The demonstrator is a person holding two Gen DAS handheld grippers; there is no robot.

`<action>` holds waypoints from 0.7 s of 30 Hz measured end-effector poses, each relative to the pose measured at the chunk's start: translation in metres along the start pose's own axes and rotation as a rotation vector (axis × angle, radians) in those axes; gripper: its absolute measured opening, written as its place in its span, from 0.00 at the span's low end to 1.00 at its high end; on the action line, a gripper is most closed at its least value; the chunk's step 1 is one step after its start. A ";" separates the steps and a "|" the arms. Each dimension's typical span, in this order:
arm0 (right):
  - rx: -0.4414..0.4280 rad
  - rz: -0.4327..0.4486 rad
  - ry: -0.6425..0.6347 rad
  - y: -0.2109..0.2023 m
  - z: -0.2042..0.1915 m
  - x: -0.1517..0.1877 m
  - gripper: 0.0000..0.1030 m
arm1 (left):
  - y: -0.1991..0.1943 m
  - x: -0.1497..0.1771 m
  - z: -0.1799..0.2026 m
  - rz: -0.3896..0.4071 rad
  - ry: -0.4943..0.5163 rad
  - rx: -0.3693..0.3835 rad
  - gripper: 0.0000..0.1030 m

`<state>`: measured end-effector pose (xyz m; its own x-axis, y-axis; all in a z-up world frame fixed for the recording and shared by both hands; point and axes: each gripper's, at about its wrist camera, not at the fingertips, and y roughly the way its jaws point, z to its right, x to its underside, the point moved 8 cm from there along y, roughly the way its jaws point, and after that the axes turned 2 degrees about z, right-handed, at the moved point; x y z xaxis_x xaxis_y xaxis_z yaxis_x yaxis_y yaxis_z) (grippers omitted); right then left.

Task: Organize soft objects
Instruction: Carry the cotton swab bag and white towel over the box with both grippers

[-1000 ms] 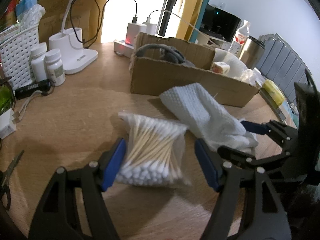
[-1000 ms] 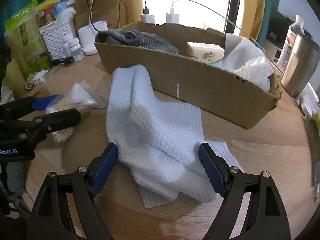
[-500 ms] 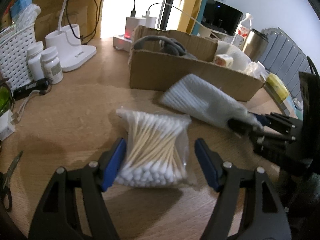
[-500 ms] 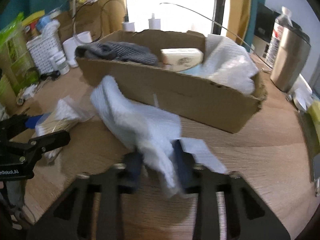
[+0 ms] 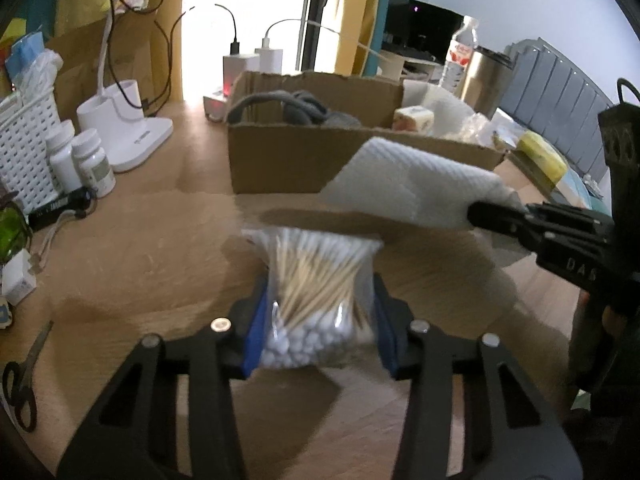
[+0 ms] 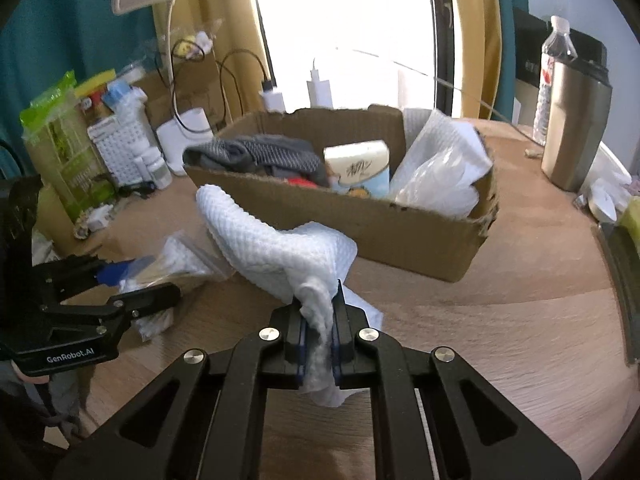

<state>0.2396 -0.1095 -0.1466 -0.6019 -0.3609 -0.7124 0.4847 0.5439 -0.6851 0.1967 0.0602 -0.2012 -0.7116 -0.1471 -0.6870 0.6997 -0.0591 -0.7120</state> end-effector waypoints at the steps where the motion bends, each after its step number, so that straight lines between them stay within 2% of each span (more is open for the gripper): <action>1: -0.004 0.009 0.003 -0.004 0.001 -0.002 0.10 | -0.003 -0.001 0.001 0.007 0.001 -0.001 0.45; 21: 0.006 0.135 -0.004 -0.052 0.020 -0.041 0.10 | -0.045 -0.048 0.018 0.131 0.018 -0.008 0.45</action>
<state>0.2511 -0.1382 -0.0849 -0.5283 -0.2876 -0.7989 0.5651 0.5831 -0.5837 0.2007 0.0519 -0.1341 -0.6154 -0.1356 -0.7765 0.7861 -0.0326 -0.6173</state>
